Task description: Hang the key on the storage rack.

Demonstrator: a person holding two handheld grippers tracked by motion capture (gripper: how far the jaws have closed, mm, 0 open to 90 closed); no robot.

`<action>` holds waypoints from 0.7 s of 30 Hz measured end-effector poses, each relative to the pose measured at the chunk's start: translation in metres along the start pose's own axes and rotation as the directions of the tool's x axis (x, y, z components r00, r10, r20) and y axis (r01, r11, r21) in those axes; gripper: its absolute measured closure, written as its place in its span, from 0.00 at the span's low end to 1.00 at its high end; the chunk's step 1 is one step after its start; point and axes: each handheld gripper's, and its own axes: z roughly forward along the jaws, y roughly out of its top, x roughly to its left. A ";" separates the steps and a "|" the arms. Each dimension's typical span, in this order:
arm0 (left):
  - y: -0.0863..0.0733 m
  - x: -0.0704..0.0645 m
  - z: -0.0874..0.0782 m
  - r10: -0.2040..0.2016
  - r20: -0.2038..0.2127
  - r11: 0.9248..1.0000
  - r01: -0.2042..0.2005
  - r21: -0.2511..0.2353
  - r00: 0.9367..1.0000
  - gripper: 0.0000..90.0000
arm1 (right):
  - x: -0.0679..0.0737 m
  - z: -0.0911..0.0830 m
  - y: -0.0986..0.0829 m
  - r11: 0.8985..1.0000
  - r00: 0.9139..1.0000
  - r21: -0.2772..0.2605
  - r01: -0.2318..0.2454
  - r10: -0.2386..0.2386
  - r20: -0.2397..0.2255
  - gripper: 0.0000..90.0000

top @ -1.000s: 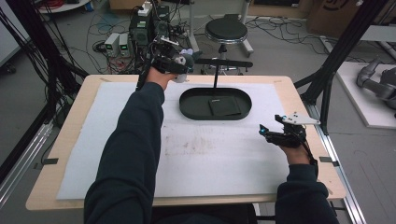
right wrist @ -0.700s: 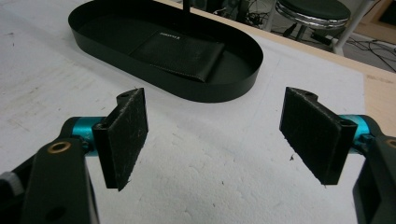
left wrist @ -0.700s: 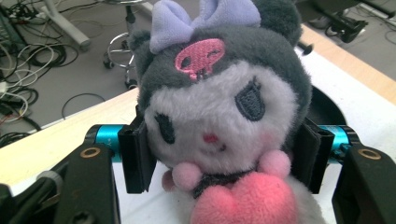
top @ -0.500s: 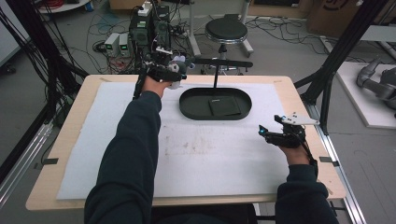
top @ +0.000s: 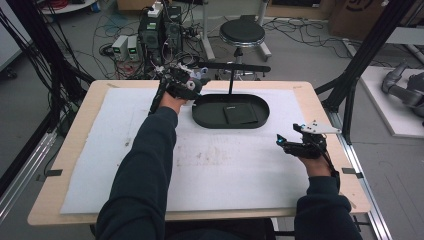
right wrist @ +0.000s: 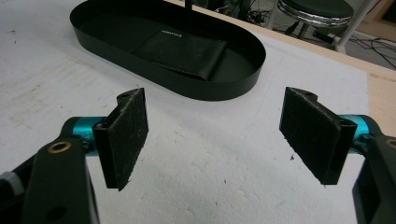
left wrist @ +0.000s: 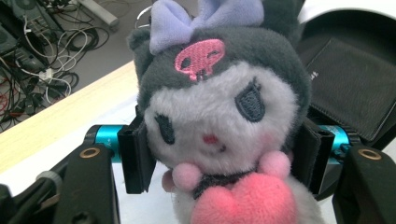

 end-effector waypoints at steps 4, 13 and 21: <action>0.001 -0.004 0.008 -0.011 -0.011 1.000 0.011 0.000 1.000 0.39 | -0.002 -0.001 -0.001 1.000 1.000 -0.002 -0.008 0.008 0.000 0.27; -0.005 -0.005 0.019 -0.048 -0.014 0.999 0.048 0.018 0.999 0.32 | -0.002 -0.003 -0.001 1.000 1.000 -0.002 -0.012 0.012 0.000 0.27; -0.016 0.000 0.015 -0.078 -0.002 0.997 0.078 0.010 0.997 0.27 | -0.001 -0.003 -0.001 1.000 1.000 -0.005 -0.006 0.006 0.001 0.27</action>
